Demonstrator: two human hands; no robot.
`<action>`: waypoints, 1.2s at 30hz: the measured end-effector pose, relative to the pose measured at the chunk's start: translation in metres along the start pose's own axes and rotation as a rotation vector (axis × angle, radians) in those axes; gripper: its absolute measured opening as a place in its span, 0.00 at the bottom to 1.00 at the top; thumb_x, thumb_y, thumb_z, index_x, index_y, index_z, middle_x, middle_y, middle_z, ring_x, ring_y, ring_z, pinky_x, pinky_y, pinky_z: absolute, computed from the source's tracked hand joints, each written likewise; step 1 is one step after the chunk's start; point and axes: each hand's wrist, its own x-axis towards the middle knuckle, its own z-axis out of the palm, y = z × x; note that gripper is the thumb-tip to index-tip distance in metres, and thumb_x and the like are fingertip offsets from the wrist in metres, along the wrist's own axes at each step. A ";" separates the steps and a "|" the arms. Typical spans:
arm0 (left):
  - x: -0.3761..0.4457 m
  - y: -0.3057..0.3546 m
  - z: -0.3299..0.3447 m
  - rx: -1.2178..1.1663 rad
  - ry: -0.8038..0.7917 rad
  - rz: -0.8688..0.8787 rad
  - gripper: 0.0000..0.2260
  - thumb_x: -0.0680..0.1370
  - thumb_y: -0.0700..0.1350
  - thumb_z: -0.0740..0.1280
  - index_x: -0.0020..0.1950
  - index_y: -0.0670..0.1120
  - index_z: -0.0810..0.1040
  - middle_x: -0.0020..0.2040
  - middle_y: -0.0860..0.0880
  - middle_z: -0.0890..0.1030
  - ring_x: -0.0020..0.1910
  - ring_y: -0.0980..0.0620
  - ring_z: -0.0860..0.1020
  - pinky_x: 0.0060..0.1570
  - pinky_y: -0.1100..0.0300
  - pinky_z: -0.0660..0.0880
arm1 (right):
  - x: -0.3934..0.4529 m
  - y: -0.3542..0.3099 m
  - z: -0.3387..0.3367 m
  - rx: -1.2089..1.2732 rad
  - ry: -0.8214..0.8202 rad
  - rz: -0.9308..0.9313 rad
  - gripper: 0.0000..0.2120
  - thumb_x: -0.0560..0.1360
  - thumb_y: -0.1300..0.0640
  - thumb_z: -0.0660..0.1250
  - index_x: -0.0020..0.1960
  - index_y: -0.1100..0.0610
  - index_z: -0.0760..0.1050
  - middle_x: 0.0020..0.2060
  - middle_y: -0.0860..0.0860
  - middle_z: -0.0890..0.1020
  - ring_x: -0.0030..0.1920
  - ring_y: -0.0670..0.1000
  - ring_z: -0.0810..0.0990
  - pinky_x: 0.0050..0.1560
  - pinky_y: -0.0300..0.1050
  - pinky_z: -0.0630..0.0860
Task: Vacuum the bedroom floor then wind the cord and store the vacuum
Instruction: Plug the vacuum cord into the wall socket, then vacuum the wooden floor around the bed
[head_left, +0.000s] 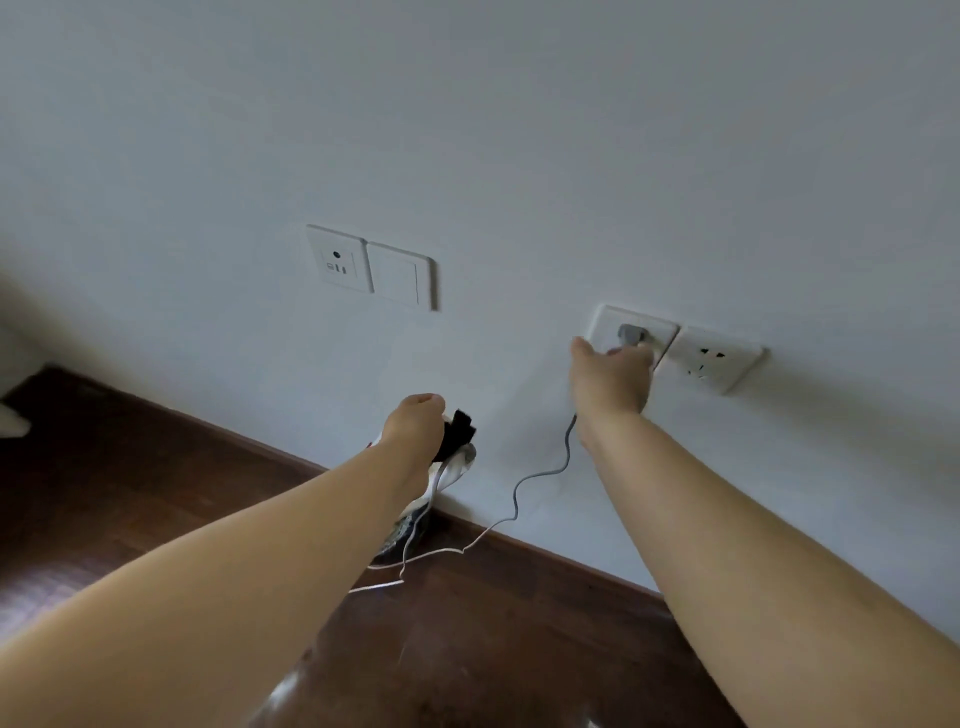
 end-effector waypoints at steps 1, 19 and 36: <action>-0.003 -0.003 -0.006 -0.006 -0.004 0.008 0.05 0.82 0.43 0.59 0.52 0.51 0.73 0.54 0.48 0.72 0.49 0.49 0.71 0.38 0.62 0.69 | -0.023 0.006 0.012 -0.008 -0.188 -0.041 0.10 0.73 0.52 0.67 0.46 0.56 0.69 0.44 0.57 0.76 0.41 0.56 0.75 0.42 0.45 0.72; -0.064 -0.025 -0.259 -0.089 0.083 -0.161 0.09 0.82 0.39 0.58 0.57 0.36 0.74 0.45 0.39 0.83 0.36 0.46 0.83 0.36 0.57 0.81 | -0.231 -0.006 0.165 -0.682 -1.252 -0.127 0.13 0.72 0.59 0.69 0.30 0.60 0.73 0.28 0.55 0.78 0.32 0.54 0.79 0.41 0.45 0.74; -0.082 -0.117 -0.388 -0.282 0.214 -0.347 0.06 0.83 0.46 0.58 0.52 0.44 0.70 0.42 0.42 0.74 0.41 0.47 0.73 0.37 0.59 0.70 | -0.354 0.004 0.222 -0.593 -1.411 -0.245 0.09 0.70 0.64 0.66 0.31 0.61 0.73 0.25 0.54 0.77 0.29 0.51 0.73 0.31 0.40 0.70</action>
